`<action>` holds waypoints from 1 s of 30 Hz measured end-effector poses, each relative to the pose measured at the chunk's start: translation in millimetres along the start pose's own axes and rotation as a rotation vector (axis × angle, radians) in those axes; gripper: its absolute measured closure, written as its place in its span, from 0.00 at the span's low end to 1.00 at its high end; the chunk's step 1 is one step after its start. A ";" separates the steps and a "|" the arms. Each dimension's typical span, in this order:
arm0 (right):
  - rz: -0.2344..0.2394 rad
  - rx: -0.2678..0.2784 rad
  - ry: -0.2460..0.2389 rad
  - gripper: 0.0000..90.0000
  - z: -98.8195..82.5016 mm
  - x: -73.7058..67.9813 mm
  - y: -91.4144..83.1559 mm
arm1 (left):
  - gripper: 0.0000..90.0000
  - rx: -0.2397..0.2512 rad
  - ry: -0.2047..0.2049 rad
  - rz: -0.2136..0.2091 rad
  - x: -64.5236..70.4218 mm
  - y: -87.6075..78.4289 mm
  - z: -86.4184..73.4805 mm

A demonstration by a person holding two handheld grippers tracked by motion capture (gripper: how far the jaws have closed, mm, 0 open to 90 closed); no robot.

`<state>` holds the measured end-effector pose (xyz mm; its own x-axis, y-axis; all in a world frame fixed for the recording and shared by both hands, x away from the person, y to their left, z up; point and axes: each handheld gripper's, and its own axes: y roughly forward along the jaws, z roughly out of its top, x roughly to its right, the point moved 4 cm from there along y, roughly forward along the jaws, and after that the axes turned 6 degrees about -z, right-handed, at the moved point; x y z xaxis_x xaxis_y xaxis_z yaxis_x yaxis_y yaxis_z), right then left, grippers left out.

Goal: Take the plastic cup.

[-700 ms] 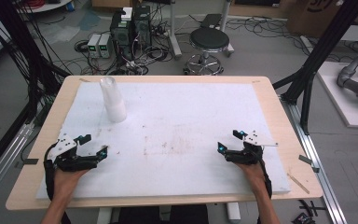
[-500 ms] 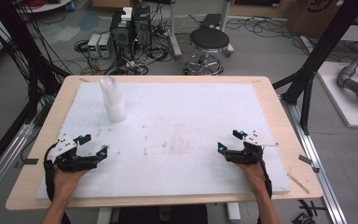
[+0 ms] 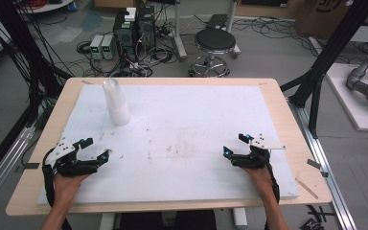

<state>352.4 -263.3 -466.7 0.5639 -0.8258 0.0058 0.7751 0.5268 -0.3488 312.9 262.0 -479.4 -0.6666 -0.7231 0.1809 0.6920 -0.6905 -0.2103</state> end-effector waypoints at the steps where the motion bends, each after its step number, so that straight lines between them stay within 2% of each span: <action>1: -0.001 -0.002 0.002 0.17 0.1 0.3 0.3 | 0.12 0.004 -0.003 0.002 0.0 -0.1 0.2; 5: 0.001 0.000 0.000 0.17 -0.1 -0.1 -0.4 | 0.11 0.018 0.003 -0.005 0.6 -1.4 4.5; 6: 0.006 0.003 0.000 0.17 -0.1 -0.2 -0.4 | 0.11 0.034 -0.004 -0.007 1.5 -2.1 7.2; 8: 0.011 0.002 0.000 0.17 0.0 0.1 -0.3 | 0.11 0.060 0.005 -0.008 2.5 -4.8 14.2; 10: 0.011 0.004 0.000 0.17 0.1 0.5 0.1 | 0.11 0.080 0.031 -0.007 2.4 -7.9 22.0; 12: 0.015 -0.002 0.007 0.17 0.0 0.5 0.1 | 0.12 0.095 0.028 -0.023 0.4 -10.3 31.2; 15: 0.017 -0.002 0.005 0.17 0.0 0.8 0.4 | 0.10 0.089 0.017 -0.032 -5.5 -12.4 47.4; 16: 0.016 -0.004 0.003 0.17 0.1 0.7 0.7 | 0.10 0.078 0.037 -0.041 -8.8 -12.8 59.5; 17: 0.016 -0.004 0.003 0.17 0.1 0.7 0.7 | 0.10 0.078 0.037 -0.041 -8.8 -12.8 59.5; 23: 0.018 -0.007 0.000 0.17 0.1 0.5 1.1 | 0.10 0.038 0.086 -0.065 -21.4 -8.5 95.3; 24: 0.018 -0.007 0.003 0.17 0.0 0.0 0.8 | 0.10 0.031 0.093 -0.071 -26.4 -5.3 105.9; 25: 0.018 -0.007 0.003 0.17 0.0 0.0 0.8 | 0.10 0.031 0.093 -0.071 -26.4 -5.3 105.9; 30: 0.015 -0.004 -0.001 0.17 0.1 0.0 0.6 | 0.10 0.004 0.114 -0.076 -39.4 5.6 131.5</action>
<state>352.9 -263.0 -466.9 0.5758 -0.8176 0.0019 0.7654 0.5383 -0.3527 379.4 284.7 -361.4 -0.7440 -0.6627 0.0855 0.6395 -0.7433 -0.1965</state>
